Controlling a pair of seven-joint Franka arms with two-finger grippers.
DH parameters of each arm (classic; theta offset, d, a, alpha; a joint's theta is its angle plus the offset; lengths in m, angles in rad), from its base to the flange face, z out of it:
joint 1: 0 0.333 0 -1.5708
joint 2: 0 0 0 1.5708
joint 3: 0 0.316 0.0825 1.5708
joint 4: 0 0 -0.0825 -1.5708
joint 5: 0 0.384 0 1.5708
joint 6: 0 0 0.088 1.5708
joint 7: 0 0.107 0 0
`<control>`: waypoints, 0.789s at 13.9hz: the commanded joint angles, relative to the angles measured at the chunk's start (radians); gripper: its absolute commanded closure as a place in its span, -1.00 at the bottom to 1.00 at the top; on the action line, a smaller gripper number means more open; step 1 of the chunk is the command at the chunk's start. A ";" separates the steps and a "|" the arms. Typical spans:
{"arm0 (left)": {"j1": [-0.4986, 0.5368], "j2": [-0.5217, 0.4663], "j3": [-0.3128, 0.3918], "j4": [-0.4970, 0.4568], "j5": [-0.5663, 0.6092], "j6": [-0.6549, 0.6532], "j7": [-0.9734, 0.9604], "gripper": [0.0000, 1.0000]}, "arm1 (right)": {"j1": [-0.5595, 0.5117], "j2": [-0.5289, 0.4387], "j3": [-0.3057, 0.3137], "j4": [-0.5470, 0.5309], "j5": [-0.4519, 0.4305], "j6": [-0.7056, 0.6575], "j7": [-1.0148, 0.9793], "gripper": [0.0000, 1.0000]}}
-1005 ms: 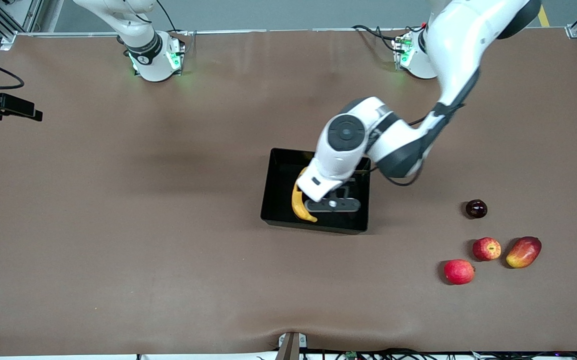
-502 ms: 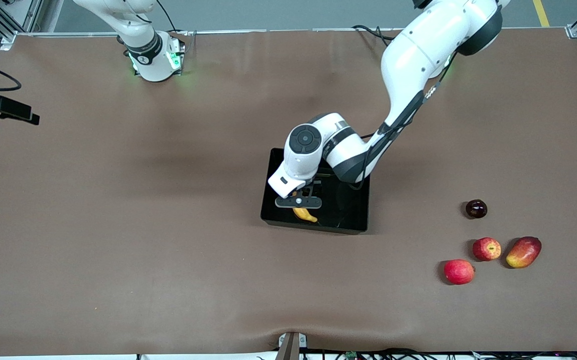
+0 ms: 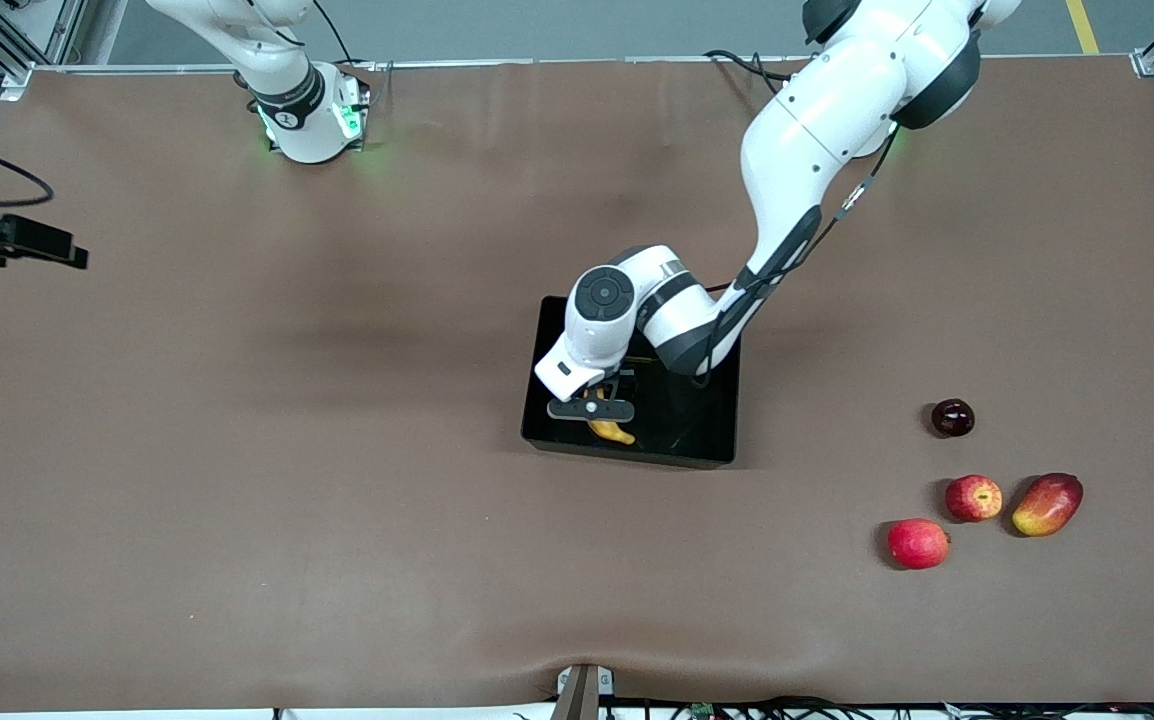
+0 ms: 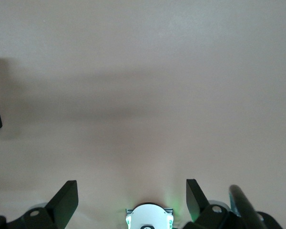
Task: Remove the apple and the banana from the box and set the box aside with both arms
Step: 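Grasp the banana with the left gripper while the right gripper reaches in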
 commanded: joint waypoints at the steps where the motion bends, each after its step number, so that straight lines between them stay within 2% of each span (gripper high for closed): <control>1: -0.017 -0.001 0.016 0.010 0.021 0.012 -0.058 -1.00 | 0.022 0.097 0.002 0.027 0.014 0.035 0.032 -1.00; 2: -0.016 -0.001 0.016 0.010 0.022 0.012 -0.055 -1.00 | 0.030 0.137 0.002 0.015 0.014 0.061 0.032 -1.00; 3: -0.014 -0.001 0.017 0.008 0.022 0.012 -0.054 -0.84 | 0.034 0.177 0.002 -0.004 0.012 0.081 0.034 -1.00; 4: -0.013 -0.001 0.016 0.007 0.021 0.012 -0.054 -0.05 | 0.045 0.212 0.004 -0.015 0.014 0.099 0.039 -1.00; 5: -0.014 -0.002 0.016 0.007 0.021 0.012 -0.057 0.60 | 0.060 0.232 0.002 -0.016 0.014 0.117 0.049 -1.00; 6: -0.013 -0.005 0.016 0.008 0.021 0.010 -0.058 1.00 | 0.079 0.245 0.002 -0.019 0.012 0.127 0.069 -1.00; 8: -0.013 -0.022 0.017 0.010 0.024 -0.009 -0.052 1.00 | 0.065 0.265 0.001 -0.063 0.004 0.148 0.077 -1.00; 9: -0.014 -0.036 0.017 0.013 0.025 -0.034 -0.051 1.00 | 0.042 0.262 0.002 -0.121 0.015 0.180 0.075 -1.00; 11: -0.013 -0.086 0.016 0.015 0.025 -0.094 -0.049 1.00 | 0.075 0.242 0.006 -0.171 0.018 0.219 0.086 -1.00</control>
